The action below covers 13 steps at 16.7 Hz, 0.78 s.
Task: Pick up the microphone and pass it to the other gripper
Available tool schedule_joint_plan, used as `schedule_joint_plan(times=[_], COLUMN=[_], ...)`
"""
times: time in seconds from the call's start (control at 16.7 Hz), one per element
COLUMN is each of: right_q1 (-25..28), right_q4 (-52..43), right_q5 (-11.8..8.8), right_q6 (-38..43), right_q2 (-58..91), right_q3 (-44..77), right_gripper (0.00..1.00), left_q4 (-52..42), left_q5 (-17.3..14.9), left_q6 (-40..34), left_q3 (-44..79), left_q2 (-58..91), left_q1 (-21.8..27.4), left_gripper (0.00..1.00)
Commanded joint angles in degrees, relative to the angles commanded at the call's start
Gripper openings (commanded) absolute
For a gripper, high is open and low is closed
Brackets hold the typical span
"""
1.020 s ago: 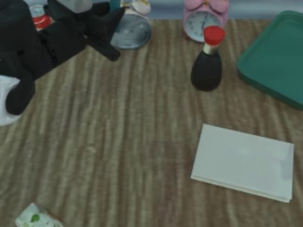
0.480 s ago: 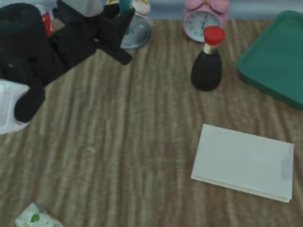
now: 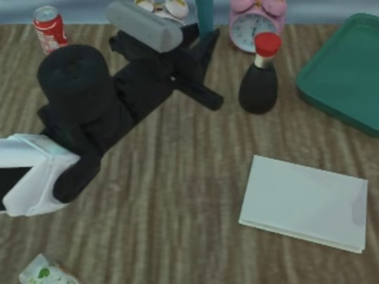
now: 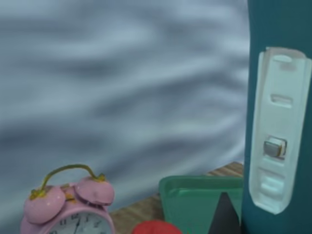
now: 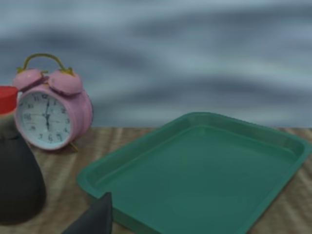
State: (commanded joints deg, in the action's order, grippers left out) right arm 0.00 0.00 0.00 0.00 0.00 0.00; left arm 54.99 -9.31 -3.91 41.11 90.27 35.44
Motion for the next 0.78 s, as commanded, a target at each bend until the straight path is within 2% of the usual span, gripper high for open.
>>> schedule_joint_plan(times=[0.78], right_q1=[0.4], right_q4=[0.3], right_q5=[-0.3], right_q6=[0.0], right_q2=[0.7], right_q3=[0.6], right_gripper=[1.0], left_q4=[0.2], left_q5=[0.4], left_q6=[-0.1], left_q3=[-0.2], left_q2=[-0.2], left_q1=[0.4], left_gripper=[0.0])
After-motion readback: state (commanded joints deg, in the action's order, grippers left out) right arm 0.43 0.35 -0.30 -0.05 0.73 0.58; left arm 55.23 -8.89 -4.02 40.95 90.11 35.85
